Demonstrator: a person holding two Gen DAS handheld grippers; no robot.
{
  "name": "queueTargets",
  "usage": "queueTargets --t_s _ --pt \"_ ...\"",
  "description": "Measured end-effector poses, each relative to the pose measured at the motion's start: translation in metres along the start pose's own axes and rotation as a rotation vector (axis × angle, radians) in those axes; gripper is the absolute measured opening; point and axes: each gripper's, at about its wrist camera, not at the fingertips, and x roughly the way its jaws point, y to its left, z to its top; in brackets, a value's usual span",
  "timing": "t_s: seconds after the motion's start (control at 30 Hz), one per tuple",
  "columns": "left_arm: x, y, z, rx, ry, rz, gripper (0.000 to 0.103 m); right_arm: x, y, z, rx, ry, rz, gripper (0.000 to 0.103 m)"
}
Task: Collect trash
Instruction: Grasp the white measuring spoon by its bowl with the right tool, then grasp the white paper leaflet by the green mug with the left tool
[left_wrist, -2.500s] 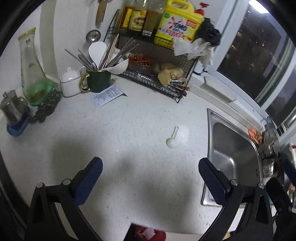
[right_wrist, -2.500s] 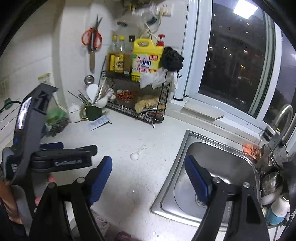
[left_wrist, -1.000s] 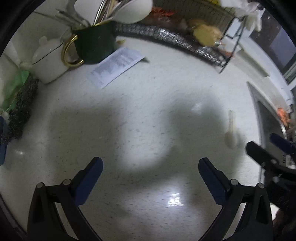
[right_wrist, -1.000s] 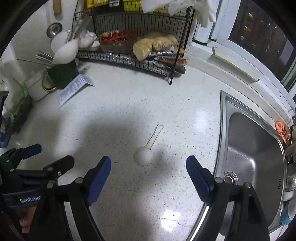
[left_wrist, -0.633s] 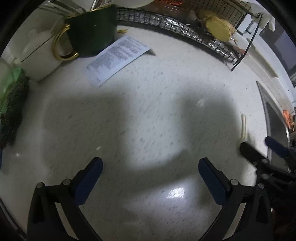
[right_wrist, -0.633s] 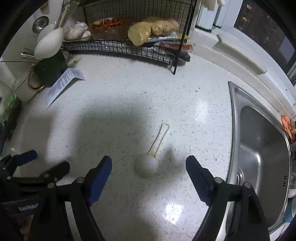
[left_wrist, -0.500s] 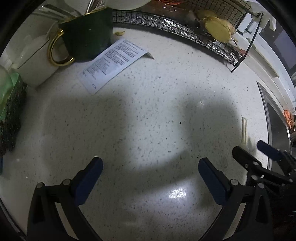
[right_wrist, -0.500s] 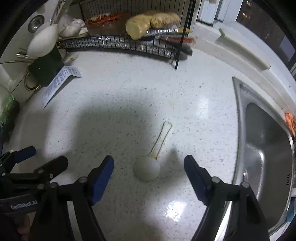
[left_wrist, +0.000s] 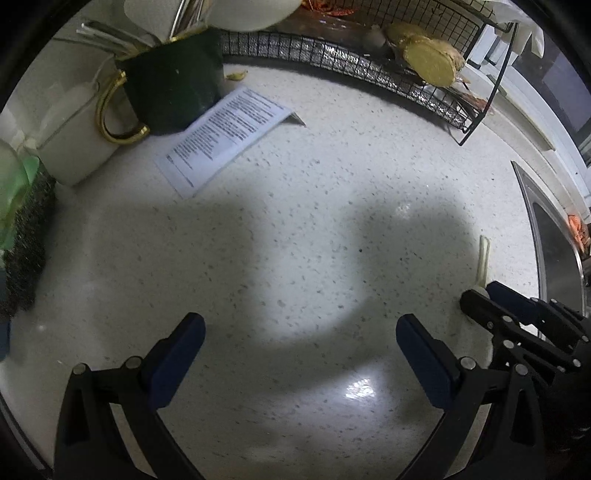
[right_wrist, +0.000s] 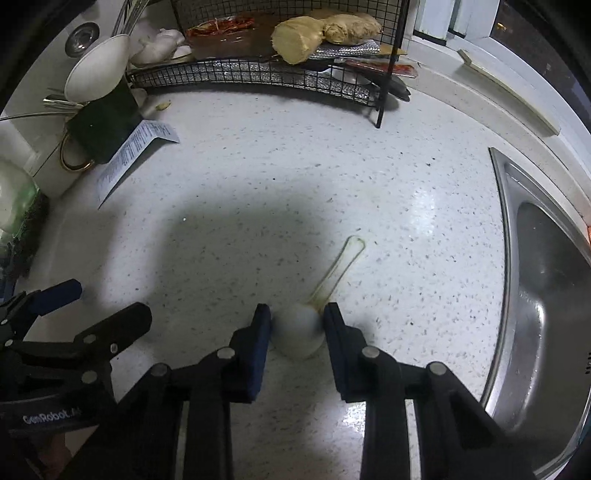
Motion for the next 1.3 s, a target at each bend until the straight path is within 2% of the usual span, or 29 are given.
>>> queueTargets --t_s 0.07,0.3,0.43,0.6,0.73,0.87,0.9,0.97,1.07,1.2,1.3 --pt "-0.003 0.003 0.005 0.007 0.022 -0.012 0.103 -0.002 0.001 0.002 0.009 0.002 0.015 0.027" --pt "-0.009 0.016 0.035 0.012 -0.053 0.006 0.103 -0.017 0.014 0.031 0.011 -0.068 0.019 0.027" --pt "-0.007 0.027 0.052 0.006 -0.099 0.018 0.103 -0.012 0.022 0.050 0.008 -0.084 0.038 0.028" --pt "0.004 0.037 0.071 0.023 -0.140 0.082 0.103 0.000 0.029 0.067 0.013 -0.091 0.046 0.028" --pt "0.013 0.040 0.082 0.046 -0.155 0.101 0.102 0.010 0.035 0.072 0.022 -0.083 0.052 0.028" --pt "0.020 0.043 0.092 0.048 -0.154 0.105 0.099 0.022 0.039 0.079 0.025 -0.089 0.066 0.028" --pt "0.021 0.044 0.094 0.021 -0.223 0.165 0.099 0.024 0.040 0.080 0.025 -0.089 0.067 0.028" --pt "0.022 0.045 0.094 0.029 -0.231 0.177 0.096 0.026 0.041 0.081 0.027 -0.087 0.074 0.028" --pt "0.023 0.050 0.099 0.026 -0.233 0.170 0.089 0.030 0.043 0.083 0.026 -0.086 0.088 0.028" --pt "0.023 0.057 0.102 -0.004 -0.241 0.186 0.086 0.037 0.050 0.089 0.016 -0.087 0.101 0.028" --pt "0.020 0.062 0.108 -0.009 -0.247 0.180 0.080 0.040 0.055 0.091 0.009 -0.089 0.110 0.028"
